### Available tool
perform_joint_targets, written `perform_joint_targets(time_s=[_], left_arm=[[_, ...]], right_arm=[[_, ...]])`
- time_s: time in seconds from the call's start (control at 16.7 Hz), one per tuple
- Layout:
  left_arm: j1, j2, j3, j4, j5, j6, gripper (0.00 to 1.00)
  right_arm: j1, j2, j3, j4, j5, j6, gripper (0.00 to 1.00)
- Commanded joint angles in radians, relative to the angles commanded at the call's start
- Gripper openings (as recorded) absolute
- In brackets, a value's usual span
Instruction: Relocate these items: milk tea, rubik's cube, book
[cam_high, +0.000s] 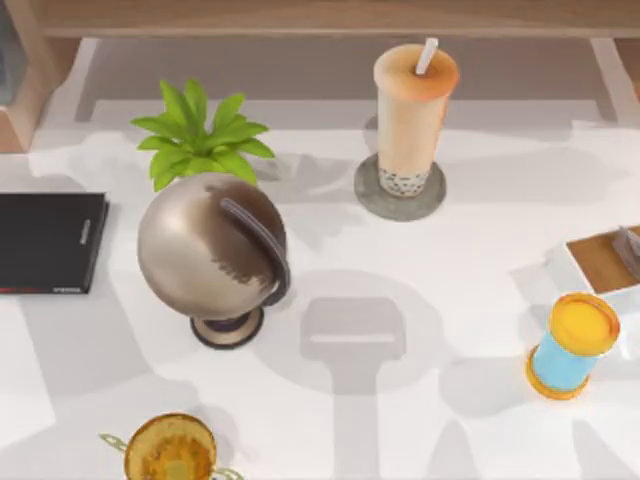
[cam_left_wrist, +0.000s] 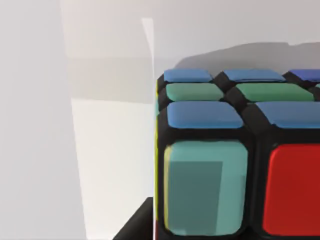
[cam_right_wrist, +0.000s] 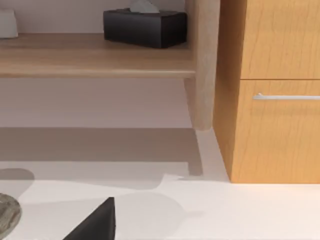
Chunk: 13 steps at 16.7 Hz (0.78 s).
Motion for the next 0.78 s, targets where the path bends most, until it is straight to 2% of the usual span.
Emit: perform_joint_targets(time_s=[0.3, 0.66, 0.78], left_arm=[[0.0, 0.042, 0.159, -0.106, 0.003, -0.001, 0.0], [0.0, 0.044, 0.167, -0.108, 0.002, 0.0, 0.0], [0.027, 0.019, 0.155, -0.079, -0.019, 0.006, 0.0]], right_arm=[[0.0, 0.0, 0.0, 0.0, 0.0, 0.0, 1.0], [0.0, 0.0, 0.0, 0.0, 0.0, 0.0, 1.0], [0.0, 0.0, 0.0, 0.0, 0.0, 0.0, 1.0]])
